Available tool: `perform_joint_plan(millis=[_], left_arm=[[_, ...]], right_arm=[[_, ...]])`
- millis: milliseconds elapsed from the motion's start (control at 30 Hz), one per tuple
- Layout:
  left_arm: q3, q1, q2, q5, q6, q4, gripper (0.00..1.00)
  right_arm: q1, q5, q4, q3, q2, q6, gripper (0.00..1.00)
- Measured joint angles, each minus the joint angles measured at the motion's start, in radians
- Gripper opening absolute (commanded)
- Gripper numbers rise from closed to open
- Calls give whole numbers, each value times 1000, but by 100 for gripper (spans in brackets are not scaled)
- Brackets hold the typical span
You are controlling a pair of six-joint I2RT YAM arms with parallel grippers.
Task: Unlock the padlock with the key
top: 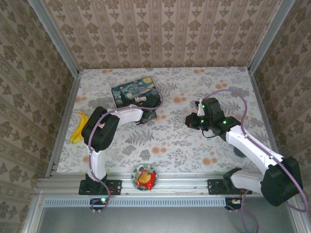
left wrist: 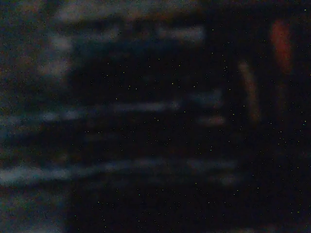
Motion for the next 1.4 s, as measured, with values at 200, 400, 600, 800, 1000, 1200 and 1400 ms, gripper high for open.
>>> perform_joint_plan(millis=[200, 400, 600, 800, 1000, 1200, 1400], left_arm=[[-7, -1, 0, -8, 3, -4, 63], [-33, -2, -16, -14, 4, 12, 60], [-48, -15, -34, -13, -6, -5, 57], [-108, -32, -81, -14, -37, -27, 55], [-101, -32, -80, -15, -36, -29, 55], [-41, -26, -42, -14, -13, -26, 55], [-31, -10, -30, -14, -3, -23, 47]], right_arm=[[-3, -1, 19, 0, 5, 0, 0], [-6, -4, 28, 0, 12, 0, 0], [-7, -5, 28, 0, 16, 0, 0], [-8, -4, 28, 0, 16, 0, 0], [-8, -5, 29, 0, 16, 0, 0], [-8, -4, 28, 0, 16, 0, 0], [-8, -4, 28, 0, 14, 0, 0]])
